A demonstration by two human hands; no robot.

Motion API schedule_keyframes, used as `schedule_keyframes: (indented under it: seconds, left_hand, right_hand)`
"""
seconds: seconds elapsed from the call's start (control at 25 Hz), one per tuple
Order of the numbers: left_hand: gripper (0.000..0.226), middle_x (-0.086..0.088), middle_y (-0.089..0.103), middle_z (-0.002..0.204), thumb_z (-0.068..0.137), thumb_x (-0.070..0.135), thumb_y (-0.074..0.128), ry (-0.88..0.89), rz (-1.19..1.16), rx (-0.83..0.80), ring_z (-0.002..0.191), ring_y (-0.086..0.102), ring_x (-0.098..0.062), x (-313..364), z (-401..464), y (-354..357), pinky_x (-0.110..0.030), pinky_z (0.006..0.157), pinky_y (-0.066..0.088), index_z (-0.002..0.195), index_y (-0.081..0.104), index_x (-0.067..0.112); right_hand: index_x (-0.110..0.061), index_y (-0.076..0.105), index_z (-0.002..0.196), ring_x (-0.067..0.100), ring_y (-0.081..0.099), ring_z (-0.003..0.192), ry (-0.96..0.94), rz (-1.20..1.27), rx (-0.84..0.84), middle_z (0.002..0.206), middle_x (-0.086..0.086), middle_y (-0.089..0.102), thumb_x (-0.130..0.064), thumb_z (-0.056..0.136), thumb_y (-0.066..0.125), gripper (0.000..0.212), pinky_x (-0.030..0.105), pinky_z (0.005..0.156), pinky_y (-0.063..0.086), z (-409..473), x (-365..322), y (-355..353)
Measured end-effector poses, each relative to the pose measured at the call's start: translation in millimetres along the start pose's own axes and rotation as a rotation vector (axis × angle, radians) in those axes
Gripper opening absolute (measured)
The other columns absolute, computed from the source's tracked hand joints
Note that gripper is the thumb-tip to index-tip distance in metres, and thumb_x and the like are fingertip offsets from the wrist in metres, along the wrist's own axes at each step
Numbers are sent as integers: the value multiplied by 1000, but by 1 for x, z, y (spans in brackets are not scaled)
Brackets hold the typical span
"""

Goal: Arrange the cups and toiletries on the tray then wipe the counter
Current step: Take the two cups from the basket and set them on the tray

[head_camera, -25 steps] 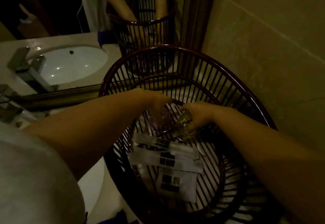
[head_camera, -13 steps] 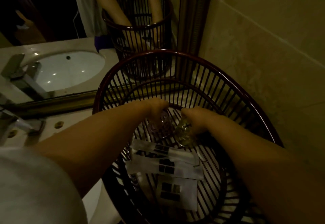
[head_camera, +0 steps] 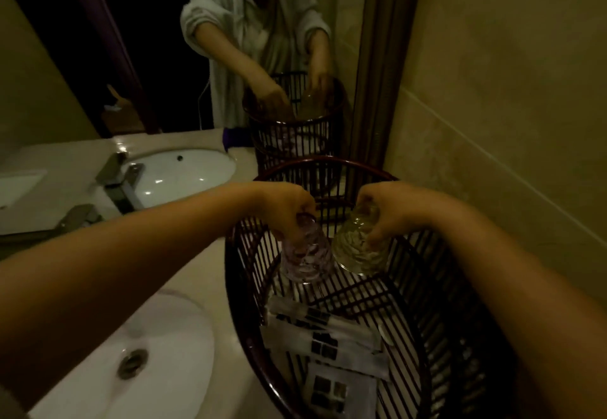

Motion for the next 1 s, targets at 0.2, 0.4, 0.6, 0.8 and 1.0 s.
schedule_keyframes:
  seconds: [0.2,0.4,0.6,0.8,1.0]
  left_hand:
    - [52,5,59,105,65,25,80,-65,-198,276,92,60,-12,-10,-101,-50,-24,72,58,111,54,23]
    - [49,6,59,103,66,19,79,-115,-405,420,88,63,-13,-28,-200,-51,-19,63,57,106,52,25]
    - [52,9,61,98,63,25,81,-231,-410,509,83,64,-10,-68,-296,-19,-11,58,53,106,53,28]
    - [47,3,63,98,63,21,82,-362,-491,567,80,67,-14,-128,-394,34,-16,54,53,101,55,28]
    - [46,4,62,99,61,24,82,-470,-505,585,78,66,-14,-184,-496,100,-16,53,53,99,56,28]
  right_hand:
    - [-36,53,106,3,56,85,-141,65,101,92,-17,56,-33,57,84,58,23,69,49,-56,-43,-53]
    - [-40,52,109,5,61,89,-294,103,119,97,-14,62,-33,56,83,61,26,74,55,-106,-113,-75]
    - [-43,51,112,3,62,87,-448,47,71,98,-14,63,-36,57,82,64,24,73,54,-129,-209,-51]
    - [-39,50,115,8,61,92,-556,15,23,102,-10,64,-32,60,82,65,32,80,55,-142,-313,-1]
    - [-43,49,108,1,57,87,-655,8,-37,95,-17,59,-34,58,83,60,19,69,49,-156,-416,75]
Point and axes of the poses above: each hand's wrist, its own z-axis towards the middle knuckle, its own y-axis out of the palm, x = y × z, the point moved 9 cm from there along z, towards the middle knuckle
